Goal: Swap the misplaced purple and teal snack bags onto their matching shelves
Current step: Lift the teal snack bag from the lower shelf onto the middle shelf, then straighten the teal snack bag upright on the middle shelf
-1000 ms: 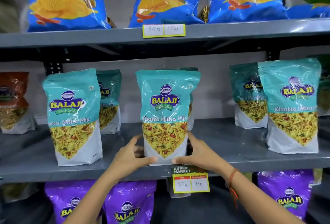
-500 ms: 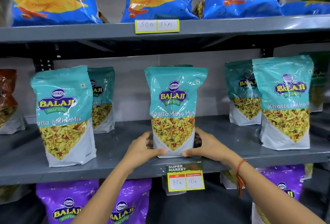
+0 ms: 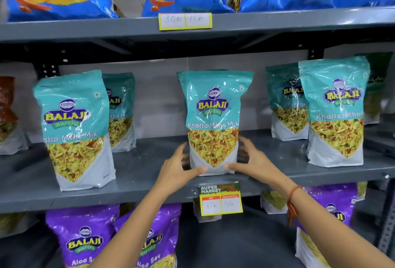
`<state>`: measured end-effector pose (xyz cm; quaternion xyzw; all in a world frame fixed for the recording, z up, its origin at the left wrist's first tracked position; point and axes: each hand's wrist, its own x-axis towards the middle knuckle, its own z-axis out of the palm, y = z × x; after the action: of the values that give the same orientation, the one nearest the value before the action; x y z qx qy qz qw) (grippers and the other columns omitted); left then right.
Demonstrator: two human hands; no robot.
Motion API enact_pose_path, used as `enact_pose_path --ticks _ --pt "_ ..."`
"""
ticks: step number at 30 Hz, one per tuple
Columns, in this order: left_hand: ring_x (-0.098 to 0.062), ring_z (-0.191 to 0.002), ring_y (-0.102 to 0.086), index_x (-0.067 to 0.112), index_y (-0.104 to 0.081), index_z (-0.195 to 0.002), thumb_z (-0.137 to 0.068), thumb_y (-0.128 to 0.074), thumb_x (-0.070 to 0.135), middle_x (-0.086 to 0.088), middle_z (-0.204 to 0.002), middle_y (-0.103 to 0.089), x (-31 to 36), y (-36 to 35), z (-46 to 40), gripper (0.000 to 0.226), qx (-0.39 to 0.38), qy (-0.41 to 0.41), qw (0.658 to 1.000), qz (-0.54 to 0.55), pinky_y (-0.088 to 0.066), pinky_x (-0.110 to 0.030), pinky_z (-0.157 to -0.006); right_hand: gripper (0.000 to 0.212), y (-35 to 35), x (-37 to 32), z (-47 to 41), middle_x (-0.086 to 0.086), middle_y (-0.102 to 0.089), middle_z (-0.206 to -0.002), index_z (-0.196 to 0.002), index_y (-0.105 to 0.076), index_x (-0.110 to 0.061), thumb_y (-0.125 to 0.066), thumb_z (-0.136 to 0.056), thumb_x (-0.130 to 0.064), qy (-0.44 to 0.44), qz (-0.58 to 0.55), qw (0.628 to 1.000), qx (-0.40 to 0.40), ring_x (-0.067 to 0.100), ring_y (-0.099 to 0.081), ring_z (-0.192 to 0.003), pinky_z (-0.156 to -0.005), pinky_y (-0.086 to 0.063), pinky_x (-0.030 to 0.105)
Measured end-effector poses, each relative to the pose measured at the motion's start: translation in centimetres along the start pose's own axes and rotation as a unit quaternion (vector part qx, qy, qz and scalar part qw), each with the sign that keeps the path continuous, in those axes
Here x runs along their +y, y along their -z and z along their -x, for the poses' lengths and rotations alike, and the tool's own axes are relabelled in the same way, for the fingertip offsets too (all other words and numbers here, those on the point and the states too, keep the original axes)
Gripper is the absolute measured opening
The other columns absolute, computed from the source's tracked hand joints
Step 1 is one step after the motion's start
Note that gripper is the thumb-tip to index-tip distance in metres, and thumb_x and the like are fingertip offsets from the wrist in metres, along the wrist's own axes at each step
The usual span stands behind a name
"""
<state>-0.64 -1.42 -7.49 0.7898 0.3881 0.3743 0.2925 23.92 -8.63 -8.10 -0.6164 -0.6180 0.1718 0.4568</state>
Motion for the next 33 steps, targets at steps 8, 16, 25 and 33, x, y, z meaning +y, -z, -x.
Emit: enact_pose_path --ticks 8,16,25,33 --pt "-0.009 -0.097 -0.069 0.021 -0.06 -0.124 -0.08 -0.075 0.027 0.002 -0.109 -0.07 -4.2 1.1 9.8 0.046 0.294 -0.059 0.95 0.082 -0.05 -0.022 -0.088 0.01 -7.3 2.7 9.7 0.014 -0.064 -0.092 -0.094 -0.058 -0.034 -0.063 -0.086 -0.036 0.102 -0.131 0.906 0.39 0.035 -0.063 -0.087 -0.079 -0.051 0.046" --pt "-0.011 -0.086 -0.065 0.026 -0.051 -0.124 -0.071 -0.071 0.058 -0.014 -0.11 -0.067 -19.9 -0.3 19.0 0.065 0.23 0.19 0.951 0.08 -0.052 -0.01 -0.07 0.042 -22.1 9.6 12.2 -0.008 -0.067 -0.094 -0.097 -0.056 -0.04 -0.084 -0.077 -0.016 -0.079 -0.102 0.981 0.144 0.006 -0.064 -0.087 -0.074 -0.051 0.022" --pt "-0.03 -0.117 -0.052 0.015 -0.022 -0.149 -0.076 -0.078 0.006 -0.015 -0.149 -0.038 -27.2 -2.1 18.9 0.093 -0.005 0.348 0.93 0.115 -0.047 -0.041 -0.093 0.071 -32.1 14.5 10.7 -0.008 -0.066 -0.12 -0.125 -0.051 -0.022 -0.09 -0.066 -0.016 -0.206 -0.102 0.941 -0.246 0.001 -0.066 -0.104 -0.086 -0.058 0.022" --pt "-0.004 -0.103 -0.064 0.051 -0.051 -0.117 -0.052 -0.078 0.061 0.007 -0.118 -0.065 -27.4 -3.6 18.8 0.072 0.017 0.319 0.944 0.084 -0.055 -0.043 -0.09 0.061 -32.6 15.9 11.3 0.002 -0.073 -0.124 -0.125 -0.059 -0.027 -0.083 -0.069 -0.027 -0.217 -0.129 0.948 -0.196 0.017 -0.07 -0.111 -0.101 -0.057 0.046"
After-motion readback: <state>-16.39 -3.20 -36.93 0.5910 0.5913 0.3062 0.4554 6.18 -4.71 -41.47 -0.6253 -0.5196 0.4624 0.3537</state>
